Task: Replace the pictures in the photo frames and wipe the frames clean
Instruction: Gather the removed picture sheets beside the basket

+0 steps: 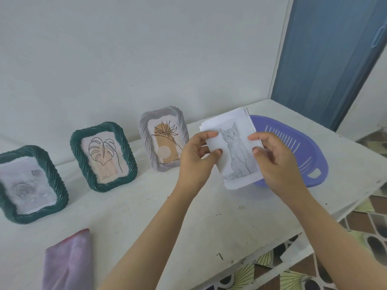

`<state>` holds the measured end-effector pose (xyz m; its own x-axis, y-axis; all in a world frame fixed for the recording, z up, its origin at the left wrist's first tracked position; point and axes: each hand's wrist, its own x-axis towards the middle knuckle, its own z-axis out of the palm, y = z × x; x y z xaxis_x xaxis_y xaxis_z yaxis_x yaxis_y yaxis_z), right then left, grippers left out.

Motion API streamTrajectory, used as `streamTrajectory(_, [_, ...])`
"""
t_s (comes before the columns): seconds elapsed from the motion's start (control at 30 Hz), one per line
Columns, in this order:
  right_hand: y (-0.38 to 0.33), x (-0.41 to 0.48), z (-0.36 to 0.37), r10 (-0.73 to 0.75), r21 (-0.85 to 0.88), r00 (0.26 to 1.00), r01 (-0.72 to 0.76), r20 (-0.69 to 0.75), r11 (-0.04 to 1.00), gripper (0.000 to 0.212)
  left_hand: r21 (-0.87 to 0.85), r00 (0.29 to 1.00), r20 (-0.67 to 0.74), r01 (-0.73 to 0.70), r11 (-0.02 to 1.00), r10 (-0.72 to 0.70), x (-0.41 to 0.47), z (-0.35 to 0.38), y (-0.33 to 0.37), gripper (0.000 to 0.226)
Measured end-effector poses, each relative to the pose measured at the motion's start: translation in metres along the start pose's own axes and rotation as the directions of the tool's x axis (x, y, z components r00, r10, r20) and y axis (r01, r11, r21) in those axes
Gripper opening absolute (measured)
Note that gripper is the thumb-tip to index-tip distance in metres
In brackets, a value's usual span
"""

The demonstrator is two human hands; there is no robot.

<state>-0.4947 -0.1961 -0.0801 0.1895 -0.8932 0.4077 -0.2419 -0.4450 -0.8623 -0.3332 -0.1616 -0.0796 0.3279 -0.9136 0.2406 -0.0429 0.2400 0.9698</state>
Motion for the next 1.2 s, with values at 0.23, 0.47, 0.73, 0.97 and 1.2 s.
streamTrajectory(0.23, [0.015, 0.054, -0.021, 0.14, -0.106, 0.981, -0.155, -0.136, 0.982, 0.026, 0.303, 0.992, 0.101, -0.104, 0.947, 0.076, 0.016, 0.009, -0.012, 0.036])
streamTrajectory(0.47, [0.053, 0.098, -0.035, 0.36, -0.312, 0.931, -0.326, 0.057, 0.892, 0.028, 0.643, 0.965, 0.253, -0.217, 0.734, 0.063, 0.011, 0.004, -0.033, 0.037])
streamTrajectory(0.73, [0.092, 0.102, -0.033, 0.496, -0.636, 0.855, -0.3, 0.151, 0.711, 0.024, 0.658, 0.961, 0.239, -0.264, 0.705, 0.136, 0.013, 0.008, -0.04, 0.036])
streamTrajectory(0.97, [0.09, 0.096, -0.031, 0.488, -0.766, 0.855, -0.193, 0.175, 0.614, 0.022, 0.678, 0.96, 0.205, -0.278, 0.681, 0.189, 0.015, 0.014, -0.044, 0.031])
streamTrajectory(1.2, [0.088, 0.092, -0.028, 0.474, -0.798, 0.858, -0.142, 0.196, 0.586, 0.023, 0.655, 0.964, 0.186, -0.265, 0.708, 0.188, 0.017, 0.013, -0.046, 0.027])
